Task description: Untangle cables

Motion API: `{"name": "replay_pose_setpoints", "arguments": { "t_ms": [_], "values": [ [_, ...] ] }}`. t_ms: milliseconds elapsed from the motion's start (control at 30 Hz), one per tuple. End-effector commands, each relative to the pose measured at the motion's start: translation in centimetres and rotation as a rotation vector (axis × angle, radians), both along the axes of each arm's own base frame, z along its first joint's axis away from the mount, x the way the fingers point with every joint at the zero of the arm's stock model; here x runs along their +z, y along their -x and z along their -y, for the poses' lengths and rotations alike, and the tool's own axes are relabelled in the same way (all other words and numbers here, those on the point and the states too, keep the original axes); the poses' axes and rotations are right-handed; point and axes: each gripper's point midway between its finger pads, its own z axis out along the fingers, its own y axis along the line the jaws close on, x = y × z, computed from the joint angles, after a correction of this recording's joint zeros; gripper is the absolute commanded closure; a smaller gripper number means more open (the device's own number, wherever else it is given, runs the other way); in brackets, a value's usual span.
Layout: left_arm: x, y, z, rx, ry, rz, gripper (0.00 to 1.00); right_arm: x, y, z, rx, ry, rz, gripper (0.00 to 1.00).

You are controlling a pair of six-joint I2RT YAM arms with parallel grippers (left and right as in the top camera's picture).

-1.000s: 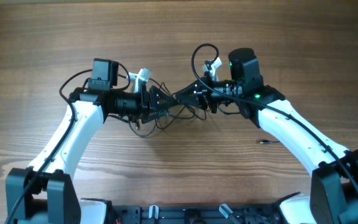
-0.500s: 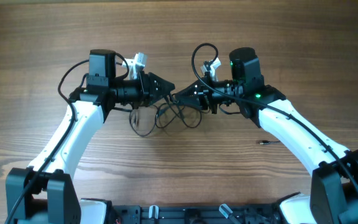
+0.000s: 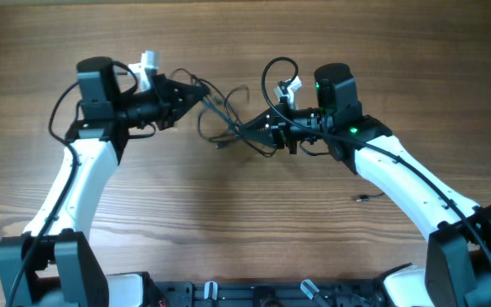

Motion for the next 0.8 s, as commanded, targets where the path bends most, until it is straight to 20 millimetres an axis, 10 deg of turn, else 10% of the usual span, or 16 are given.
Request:
{"name": "replay_pose_setpoints", "arguments": {
  "t_ms": [0, 233, 333, 400, 533, 767],
  "values": [
    [-0.3, -1.3, -3.7, 0.113, -0.049, 0.020, 0.96, 1.2, 1.1, -0.2, 0.061, -0.039, 0.017, 0.96],
    [-2.0, -1.4, -8.1, 0.235, -0.086, -0.057, 0.96, 1.2, 1.1, -0.2, 0.061, -0.039, 0.018, 0.96],
    [-2.0, -0.5, -8.0, 0.208, -0.049, -0.091, 0.27, 1.2, 1.1, -0.2, 0.060, -0.038, 0.019, 0.96],
    [-2.0, 1.0, -5.6, 0.088, -0.040, -0.063, 0.19, 1.2, 1.1, -0.2, 0.057, -0.036, 0.019, 0.96],
    [-3.9, 5.3, 1.1, -0.176, -0.121, -0.054, 0.34, 1.2, 1.1, -0.2, 0.058, -0.037, 0.020, 0.96],
    [-4.9, 8.0, 6.3, -0.307, -0.172, -0.100, 0.48, 1.2, 1.1, -0.2, 0.058, -0.036, 0.020, 0.96]
  ]
}}
